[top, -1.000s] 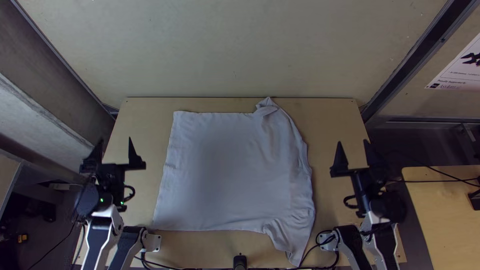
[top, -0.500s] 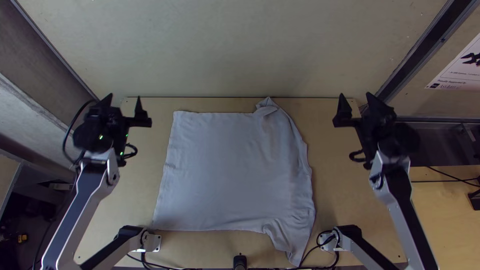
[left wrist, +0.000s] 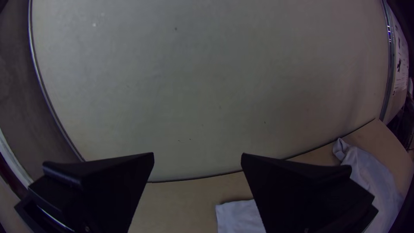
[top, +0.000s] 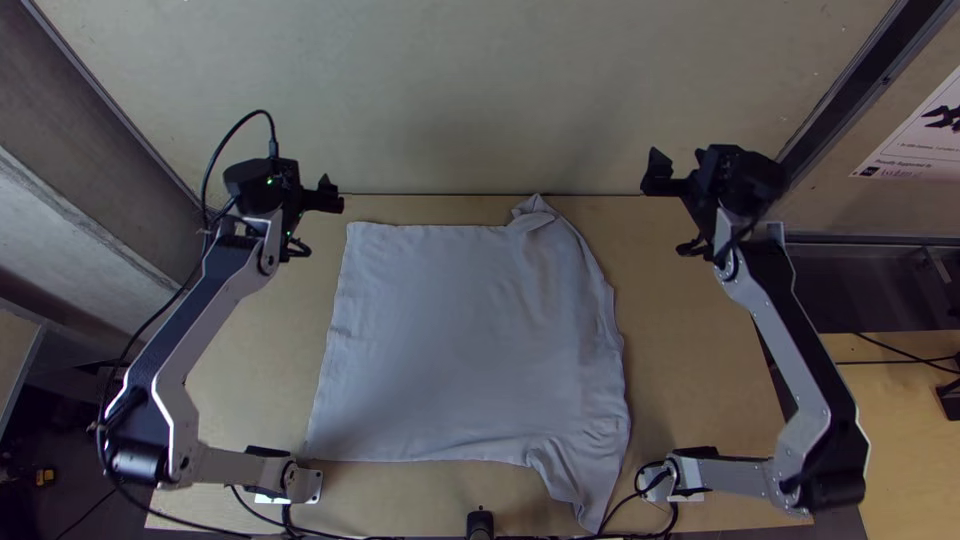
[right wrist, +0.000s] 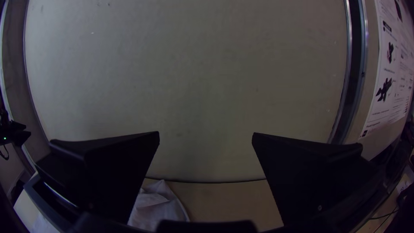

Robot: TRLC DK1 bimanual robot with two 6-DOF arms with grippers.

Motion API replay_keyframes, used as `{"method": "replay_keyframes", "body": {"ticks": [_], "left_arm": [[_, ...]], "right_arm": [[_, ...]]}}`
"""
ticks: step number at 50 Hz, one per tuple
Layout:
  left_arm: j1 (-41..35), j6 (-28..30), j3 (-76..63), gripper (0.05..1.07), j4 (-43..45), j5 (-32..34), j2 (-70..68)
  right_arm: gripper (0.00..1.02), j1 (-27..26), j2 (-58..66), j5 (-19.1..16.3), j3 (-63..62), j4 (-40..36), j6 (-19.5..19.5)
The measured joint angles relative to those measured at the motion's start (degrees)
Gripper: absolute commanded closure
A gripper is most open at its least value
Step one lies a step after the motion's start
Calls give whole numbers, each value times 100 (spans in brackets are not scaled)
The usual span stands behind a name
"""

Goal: Fold the t-shirt

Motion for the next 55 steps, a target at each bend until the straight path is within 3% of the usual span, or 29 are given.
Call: {"method": "replay_keyframes", "body": {"ticks": [13,26,37,40,52,55], "left_arm": [[101,-380,1145,11,-780,315,1340],[280,-695,2745,11,-2157,590,2975],[361,-907,3438,11,-2796,603,3998],[361,-949,3473,17,-2833,605,4118],[361,-1084,3941,18,-3353,605,4570],[358,-1106,3976,25,-3416,603,4631]], "right_arm": [[4,-2,1233,-105,1134,-894,186],[4,-87,2208,-160,1827,-1558,612],[4,-120,2922,-247,2616,-2487,898],[4,-120,3056,-256,2817,-2603,955],[4,-120,3644,-264,3960,-3545,1067],[4,-120,3869,-264,4378,-3906,1069]]}}
